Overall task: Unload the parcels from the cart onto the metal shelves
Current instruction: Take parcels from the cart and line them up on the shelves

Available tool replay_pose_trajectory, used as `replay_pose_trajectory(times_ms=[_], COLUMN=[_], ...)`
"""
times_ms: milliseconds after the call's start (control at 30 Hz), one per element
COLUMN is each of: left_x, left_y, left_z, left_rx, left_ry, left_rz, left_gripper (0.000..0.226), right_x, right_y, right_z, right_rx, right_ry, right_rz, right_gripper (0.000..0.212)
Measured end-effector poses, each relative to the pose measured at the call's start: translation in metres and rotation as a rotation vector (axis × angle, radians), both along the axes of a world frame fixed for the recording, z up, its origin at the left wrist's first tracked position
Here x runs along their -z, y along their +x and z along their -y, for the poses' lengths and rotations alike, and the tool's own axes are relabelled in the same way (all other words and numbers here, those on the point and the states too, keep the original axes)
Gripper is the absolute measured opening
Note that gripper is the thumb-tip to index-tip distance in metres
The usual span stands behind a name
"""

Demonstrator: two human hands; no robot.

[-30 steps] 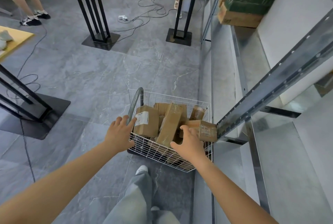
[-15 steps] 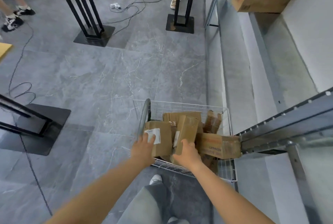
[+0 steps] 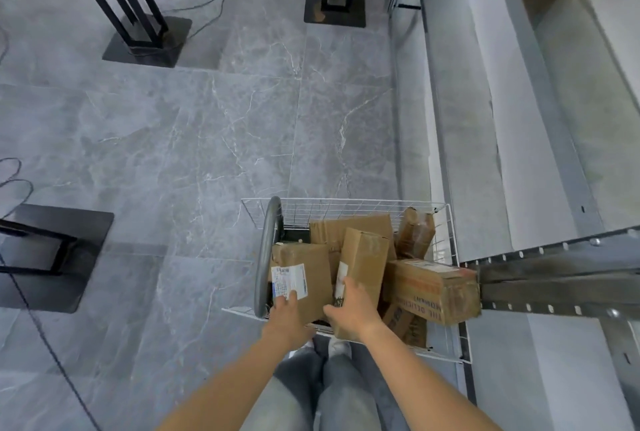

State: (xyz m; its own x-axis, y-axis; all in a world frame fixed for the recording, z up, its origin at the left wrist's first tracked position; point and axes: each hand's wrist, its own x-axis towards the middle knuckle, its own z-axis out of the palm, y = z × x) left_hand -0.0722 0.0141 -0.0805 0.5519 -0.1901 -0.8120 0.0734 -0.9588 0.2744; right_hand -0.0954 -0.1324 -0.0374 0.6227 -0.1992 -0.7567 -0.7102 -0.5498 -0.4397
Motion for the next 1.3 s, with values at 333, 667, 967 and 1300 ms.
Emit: replay_pose_trajectory(times_ms=[333, 667, 967, 1300], left_x=[0.061, 0.096, 0.090, -0.034], left_y=[0.023, 0.035, 0.033, 0.049], left_z=[0.007, 0.012, 0.013, 0.062], left_rx=[-0.535, -1.115, -1.160, -0.839], left_ry=[-0.023, -0.235, -0.343, -0.781], left_rz=[-0.015, 0.025, -0.072, -0.106], left_gripper=[0.056, 0.053, 0.040, 0.057], right_x=[0.061, 0.122, 0.132, 0.034], right_y=[0.023, 0.040, 0.037, 0.035], right_z=[0.009, -0.001, 0.013, 0.081], right_rx=[-0.026, 0.073, 0.173, 0.467], right_ry=[0.157, 0.216, 0.401, 0.642], right_rz=[-0.067, -0.116, -0.211, 0.134], right_gripper=[0.087, 0.127, 0.148, 0.121])
